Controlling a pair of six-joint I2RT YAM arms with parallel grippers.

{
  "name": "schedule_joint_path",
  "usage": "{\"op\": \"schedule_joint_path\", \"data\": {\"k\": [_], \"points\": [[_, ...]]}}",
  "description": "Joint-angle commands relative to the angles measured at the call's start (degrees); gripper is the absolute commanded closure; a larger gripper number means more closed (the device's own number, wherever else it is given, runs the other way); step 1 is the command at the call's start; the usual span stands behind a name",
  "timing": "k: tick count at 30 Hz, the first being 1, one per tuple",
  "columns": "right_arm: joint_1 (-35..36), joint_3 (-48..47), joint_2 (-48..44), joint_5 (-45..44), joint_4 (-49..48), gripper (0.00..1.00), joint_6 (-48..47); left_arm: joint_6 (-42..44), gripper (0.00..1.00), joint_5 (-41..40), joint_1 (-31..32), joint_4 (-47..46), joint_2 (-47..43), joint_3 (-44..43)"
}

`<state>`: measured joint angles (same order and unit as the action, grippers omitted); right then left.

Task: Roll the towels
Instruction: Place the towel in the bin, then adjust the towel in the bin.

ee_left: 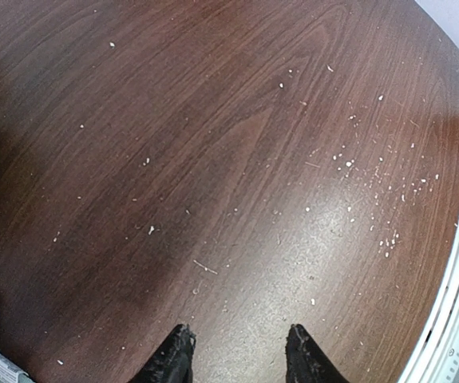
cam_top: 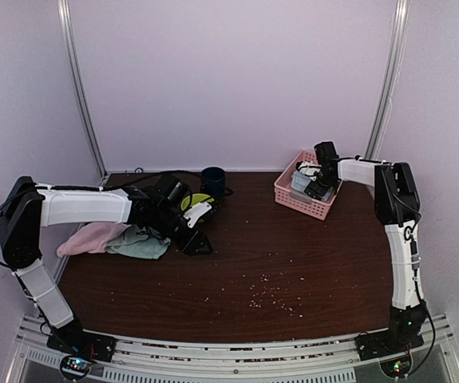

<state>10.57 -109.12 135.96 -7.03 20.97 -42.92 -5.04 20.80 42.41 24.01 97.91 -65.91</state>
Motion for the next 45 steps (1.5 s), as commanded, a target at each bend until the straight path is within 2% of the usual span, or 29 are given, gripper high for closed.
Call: {"op": "schedule_joint_path", "data": {"k": [1,12,18,22,24,25,28,29,30,40,45], "points": [[-0.3,0.2,-2.9,3.3,3.8,0.00,2.1,1.2,0.58,0.0,-0.3,-1.1,-1.4,-0.5],[-0.3,1.8,-7.7,7.0,6.7,0.00,2.1,2.5,0.58,-1.2,-0.4,0.4,-1.6,-2.1],[-0.3,-0.4,-5.7,7.2,8.5,0.00,2.0,2.5,0.58,-1.0,-0.3,0.5,-1.8,-2.6],[-0.3,-0.1,-9.0,14.2,10.1,0.02,4.8,2.4,0.58,-1.2,-0.3,0.8,-2.4,-2.2],[-0.3,-1.5,-9.7,19.7,13.0,0.10,6.2,2.3,0.58,-1.5,-0.4,0.8,-2.5,-2.0],[-0.3,-3.2,-9.0,21.1,14.9,0.20,6.7,2.3,0.58,-1.5,-0.3,0.8,-2.5,-2.1],[-0.3,-10.5,-4.5,22.7,21.9,0.66,7.3,2.2,0.58,-1.3,-0.3,0.8,-2.2,-2.2],[-0.3,-12.4,-2.8,22.8,23.8,0.77,7.3,2.1,0.58,-1.3,-0.2,0.7,-2.2,-2.1],[-0.3,-13.5,-1.6,22.8,25.0,0.81,7.4,2.0,0.58,-1.2,-0.3,0.6,-2.2,-2.1],[-0.3,-16.0,4.8,22.2,27.6,0.88,8.0,1.9,0.58,-1.5,-0.3,0.3,-2.6,-0.8],[-0.3,-17.2,7.1,17.2,24.1,0.89,10.8,2.0,0.58,-1.4,-0.3,0.3,-2.4,-0.8]]}}
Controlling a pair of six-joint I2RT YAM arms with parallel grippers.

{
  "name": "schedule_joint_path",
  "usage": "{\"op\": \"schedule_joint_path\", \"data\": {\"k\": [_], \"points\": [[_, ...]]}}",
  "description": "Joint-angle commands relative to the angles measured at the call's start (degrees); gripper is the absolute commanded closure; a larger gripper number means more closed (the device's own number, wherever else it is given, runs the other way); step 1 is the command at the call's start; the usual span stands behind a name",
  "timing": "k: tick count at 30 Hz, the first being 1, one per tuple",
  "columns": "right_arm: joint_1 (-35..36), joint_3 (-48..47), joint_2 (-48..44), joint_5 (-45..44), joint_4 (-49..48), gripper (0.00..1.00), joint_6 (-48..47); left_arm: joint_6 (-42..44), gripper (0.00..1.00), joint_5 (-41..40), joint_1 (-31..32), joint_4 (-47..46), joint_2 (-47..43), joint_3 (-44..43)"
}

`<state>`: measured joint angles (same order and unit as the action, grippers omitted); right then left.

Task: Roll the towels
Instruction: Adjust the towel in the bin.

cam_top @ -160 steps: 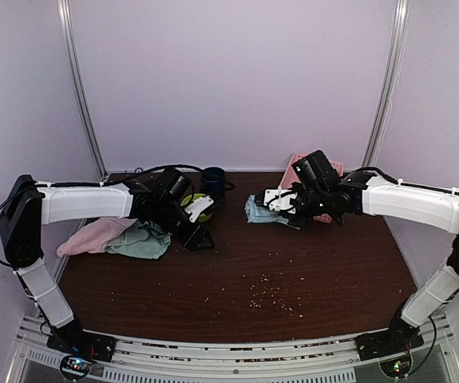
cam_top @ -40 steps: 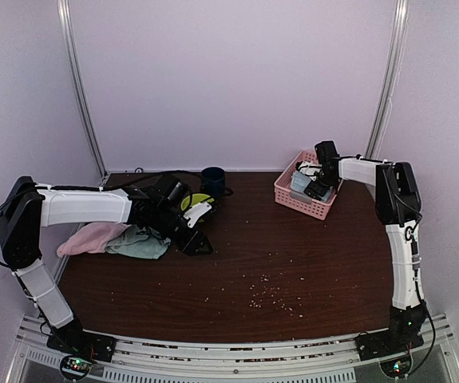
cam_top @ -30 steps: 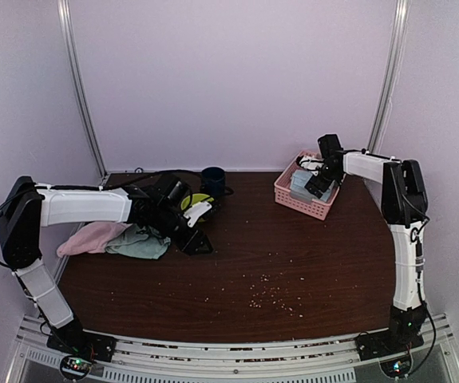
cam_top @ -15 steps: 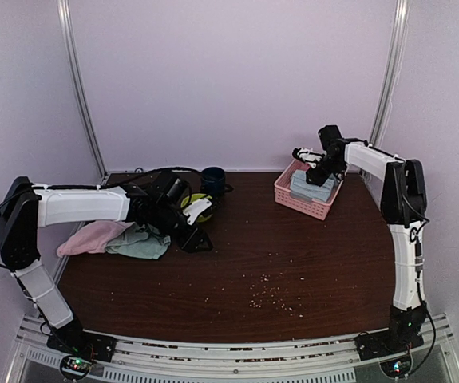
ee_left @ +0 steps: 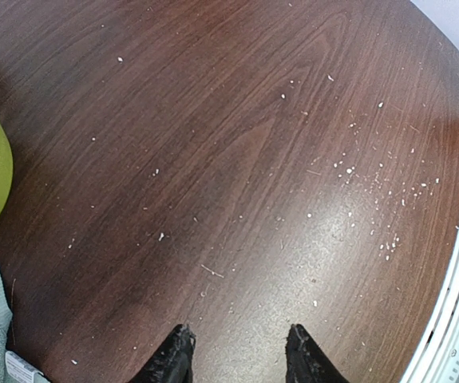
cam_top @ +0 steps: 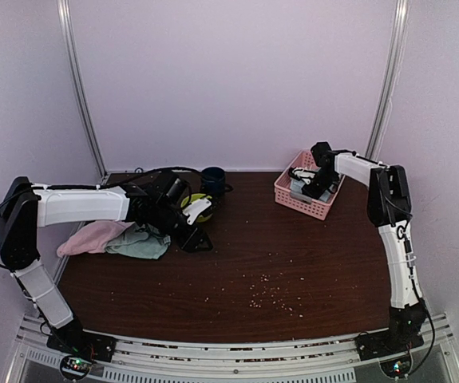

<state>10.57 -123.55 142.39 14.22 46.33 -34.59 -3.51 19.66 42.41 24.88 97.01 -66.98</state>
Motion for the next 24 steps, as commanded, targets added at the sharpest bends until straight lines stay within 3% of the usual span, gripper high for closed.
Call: {"op": "schedule_joint_path", "data": {"k": [1,11,24], "points": [[-0.3,-3.1,1.0,-5.3,-2.2,0.89,3.1,0.3,0.58,-0.2,-0.3,-0.5,-1.4,0.3],[-0.5,-6.2,5.0,-15.4,-8.9,0.91,6.1,-0.2,0.58,-0.3,-0.3,-0.5,-1.9,0.7],[-0.4,-0.9,-3.3,5.8,-0.1,0.92,0.7,-0.3,0.58,-2.1,-0.4,-0.5,-2.6,1.2]]}}
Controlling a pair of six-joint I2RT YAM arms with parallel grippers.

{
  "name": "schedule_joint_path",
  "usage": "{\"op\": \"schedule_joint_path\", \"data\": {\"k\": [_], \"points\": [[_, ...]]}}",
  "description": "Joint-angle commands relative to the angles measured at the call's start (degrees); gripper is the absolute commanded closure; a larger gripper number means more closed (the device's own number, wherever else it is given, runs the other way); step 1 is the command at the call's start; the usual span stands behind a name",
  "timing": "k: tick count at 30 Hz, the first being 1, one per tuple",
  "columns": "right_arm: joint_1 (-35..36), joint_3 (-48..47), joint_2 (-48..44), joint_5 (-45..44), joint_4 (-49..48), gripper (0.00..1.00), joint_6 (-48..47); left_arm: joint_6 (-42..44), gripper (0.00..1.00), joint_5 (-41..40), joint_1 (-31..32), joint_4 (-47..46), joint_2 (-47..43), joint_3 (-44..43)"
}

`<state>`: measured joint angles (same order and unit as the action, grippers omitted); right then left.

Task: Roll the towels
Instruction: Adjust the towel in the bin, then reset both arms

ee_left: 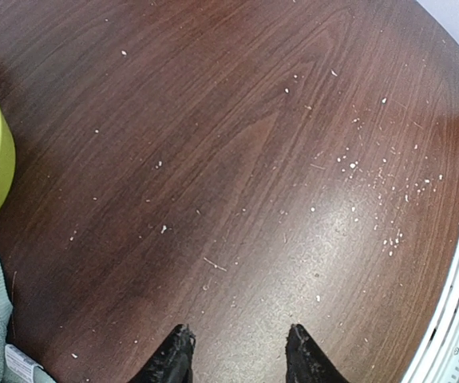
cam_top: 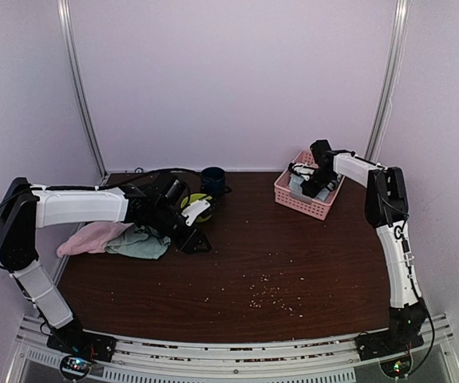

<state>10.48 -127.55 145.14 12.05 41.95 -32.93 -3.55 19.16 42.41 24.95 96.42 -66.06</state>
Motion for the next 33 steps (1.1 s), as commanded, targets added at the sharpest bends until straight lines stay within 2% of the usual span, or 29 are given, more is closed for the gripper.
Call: {"op": "schedule_joint_path", "data": {"k": [1,6,12,14,15,16,17,18,20,21,22,24,27,33], "points": [[-0.3,4.2,-7.4,8.3,3.7,0.91,-0.2,-0.1,0.58,-2.3,-0.4,-0.6,-2.2,0.2],[-0.3,4.7,-12.2,7.7,2.5,0.86,2.1,1.4,0.56,-6.2,-1.8,0.7,-2.2,-1.6],[-0.3,1.2,-16.3,8.2,5.8,0.85,3.3,3.6,0.56,-8.4,-4.8,4.2,-2.3,-7.3],[-0.4,1.5,-20.1,7.3,6.0,0.80,5.3,3.9,0.54,-11.7,-6.5,4.9,-3.6,-9.6],[-0.4,2.6,-22.6,5.9,4.6,0.69,6.8,4.0,0.51,-14.3,-7.4,5.0,-4.6,-10.6],[-0.6,4.6,-25.8,4.0,1.9,0.52,9.1,4.1,0.47,-17.2,-8.3,4.7,-5.8,-11.4],[-0.8,7.6,-29.1,1.5,-1.6,0.20,11.9,4.2,0.42,-20.1,-9.2,4.0,-6.9,-12.1],[-1.1,10.9,-32.8,-0.9,-5.7,0.02,14.7,4.2,0.37,-22.7,-10.0,3.1,-8.4,-13.0],[-2.0,18.2,-40.9,-2.2,-13.1,0.00,20.4,3.8,0.26,-28.4,-11.5,0.3,-10.4,-14.0],[-2.6,22.2,-44.3,-0.4,-17.1,0.00,22.6,3.2,0.08,-32.0,-12.1,-1.3,-11.2,-14.2],[-3.0,26.5,-47.6,0.8,-21.4,0.00,25.3,2.9,0.03,-35.6,-12.3,-3.4,-12.0,-14.1],[-3.0,34.1,-53.2,0.1,-28.5,0.00,31.2,3.1,0.02,-41.8,-12.6,-7.0,-12.8,-13.8],[-2.9,40.3,-59.1,-1.9,-31.7,0.00,37.3,1.7,0.02,-47.8,-12.8,-8.5,-13.5,-14.0],[-3.0,51.1,-70.7,-2.5,-38.2,0.00,38.2,3.9,0.02,-46.4,-12.8,-19.9,-20.5,-4.1]]}}
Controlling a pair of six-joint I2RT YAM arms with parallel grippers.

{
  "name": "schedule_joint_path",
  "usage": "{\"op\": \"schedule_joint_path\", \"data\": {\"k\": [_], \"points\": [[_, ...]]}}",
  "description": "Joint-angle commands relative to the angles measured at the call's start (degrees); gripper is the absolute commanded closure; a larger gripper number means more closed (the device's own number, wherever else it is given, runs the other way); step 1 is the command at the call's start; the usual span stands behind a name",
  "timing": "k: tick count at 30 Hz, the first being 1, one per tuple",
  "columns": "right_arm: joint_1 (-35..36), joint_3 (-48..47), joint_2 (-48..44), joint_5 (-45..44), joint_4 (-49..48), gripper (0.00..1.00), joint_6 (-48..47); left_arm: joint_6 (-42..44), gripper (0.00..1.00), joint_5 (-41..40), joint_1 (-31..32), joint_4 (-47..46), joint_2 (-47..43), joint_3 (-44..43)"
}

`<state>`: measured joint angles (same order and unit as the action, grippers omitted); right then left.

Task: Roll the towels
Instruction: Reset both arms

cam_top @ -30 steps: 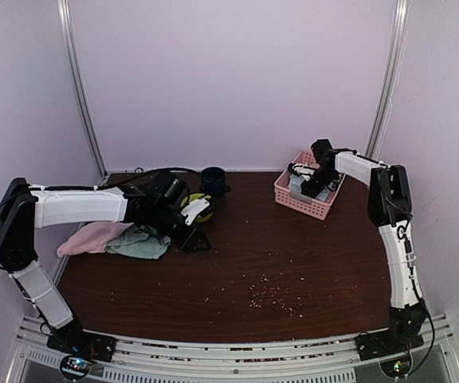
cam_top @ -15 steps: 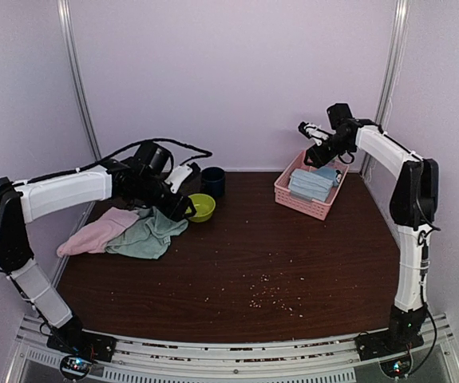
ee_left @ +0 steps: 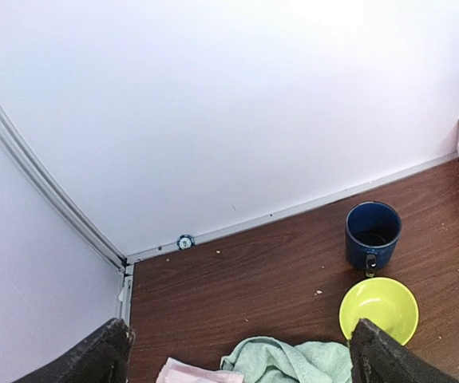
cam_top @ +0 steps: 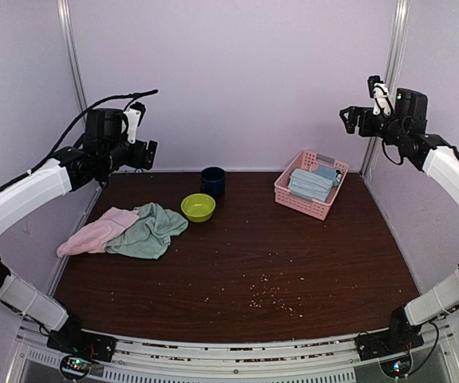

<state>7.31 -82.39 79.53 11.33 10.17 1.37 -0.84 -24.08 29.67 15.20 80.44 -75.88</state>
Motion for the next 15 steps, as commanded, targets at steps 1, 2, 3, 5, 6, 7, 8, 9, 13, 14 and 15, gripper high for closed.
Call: {"op": "schedule_joint_path", "data": {"k": [1,2,3,5,6,7,8,9,13,14,15], "points": [[0.2,7.0,-6.5,-2.2,-7.1,0.00,4.3,1.6,0.02,-3.1,-0.1,-12.1,-5.5,7.2],[0.2,8.0,-7.7,-2.5,-7.7,0.00,5.0,1.9,0.02,-3.3,-0.1,-12.8,-6.3,8.2],[0.2,9.1,-8.9,-2.6,-8.3,0.00,5.6,1.9,0.02,-3.6,-0.1,-13.1,-7.0,8.8],[0.2,10.9,-10.3,-2.2,-8.5,0.00,5.8,2.2,0.02,-3.8,-0.1,-13.1,-7.6,9.2],[0.2,11.5,-10.6,-2.0,-8.4,0.00,5.6,2.3,0.02,-3.9,-0.1,-13.2,-7.7,9.3],[0.2,12.0,-10.6,-2.1,-8.5,0.00,5.4,2.4,0.02,-4.0,-0.1,-13.4,-7.7,9.4],[0.2,12.5,-10.6,-2.4,-8.8,0.00,5.3,2.5,0.02,-4.0,0.0,-13.7,-7.7,9.7],[0.2,12.8,-10.6,-2.6,-9.0,0.00,5.2,2.4,0.02,-3.9,-0.1,-13.9,-7.7,9.7],[0.1,13.3,-10.3,-2.3,-9.1,0.00,4.9,2.0,0.02,-3.0,-0.1,-13.3,-6.9,9.4],[0.1,13.2,-10.1,-1.9,-9.0,0.00,4.8,2.0,0.02,-2.8,-0.1,-13.3,-6.8,9.5],[0.1,13.3,-10.0,-1.7,-9.0,0.00,4.7,2.1,0.02,-2.9,-0.1,-13.5,-6.9,9.9]]}}
